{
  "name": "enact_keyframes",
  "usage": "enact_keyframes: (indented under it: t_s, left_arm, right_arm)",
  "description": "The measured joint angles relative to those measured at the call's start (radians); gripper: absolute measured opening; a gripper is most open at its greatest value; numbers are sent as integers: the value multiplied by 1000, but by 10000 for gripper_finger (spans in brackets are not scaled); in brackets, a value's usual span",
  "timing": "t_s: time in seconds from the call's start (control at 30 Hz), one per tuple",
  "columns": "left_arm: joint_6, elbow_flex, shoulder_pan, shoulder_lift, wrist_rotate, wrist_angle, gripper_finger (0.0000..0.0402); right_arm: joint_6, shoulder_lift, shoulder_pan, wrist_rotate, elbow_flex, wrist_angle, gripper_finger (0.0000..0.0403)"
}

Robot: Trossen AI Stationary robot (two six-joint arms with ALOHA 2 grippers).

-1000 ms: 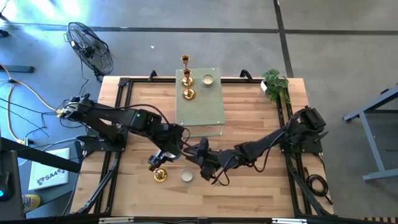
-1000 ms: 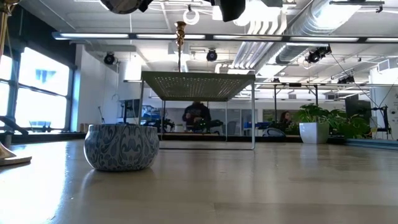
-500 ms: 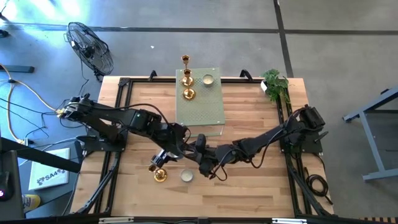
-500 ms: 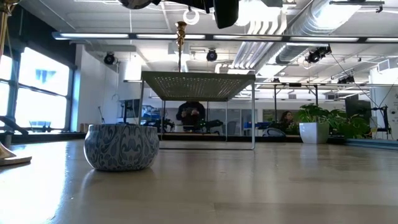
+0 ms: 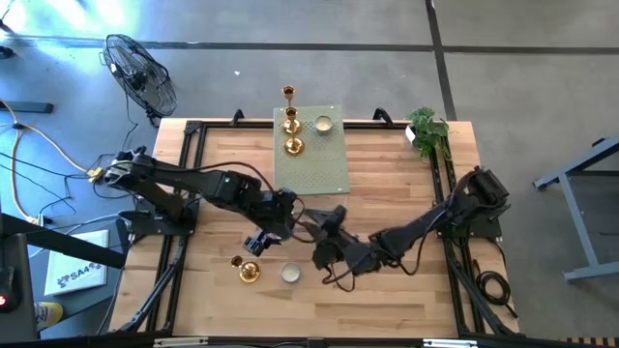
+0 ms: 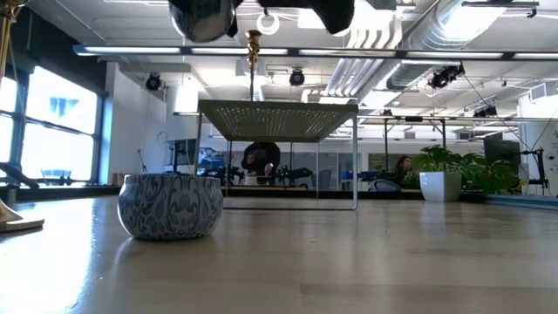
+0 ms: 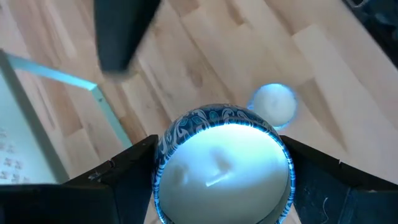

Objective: Pick & Place candle stick holders
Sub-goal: Put the top blue scented candle on the shelf aligned with the other blue scented candle

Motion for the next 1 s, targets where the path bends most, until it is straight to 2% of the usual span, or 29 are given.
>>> enact_keyframes:
  t_s: [0.13, 0.33, 0.5, 0.7, 1.0]
  left_arm:
    - [30, 4, 43, 33, 7, 0, 288]
    - [65, 125, 89, 88, 25, -65, 288]
    - [114, 274, 130, 142, 77, -153, 288]
    - [146, 418, 193, 215, 78, -249, 288]
    - [187, 482, 321, 323, 92, -296, 288]
  right_arm:
    - [24, -1, 54, 211, 0, -5, 259]
    - [64, -2, 123, 370, 0, -26, 259]
    - [123, -2, 161, 391, 0, -47, 259]
    - [202, -2, 186, 443, 0, -108, 259]
    - [274, -2, 213, 469, 0, -148, 259]
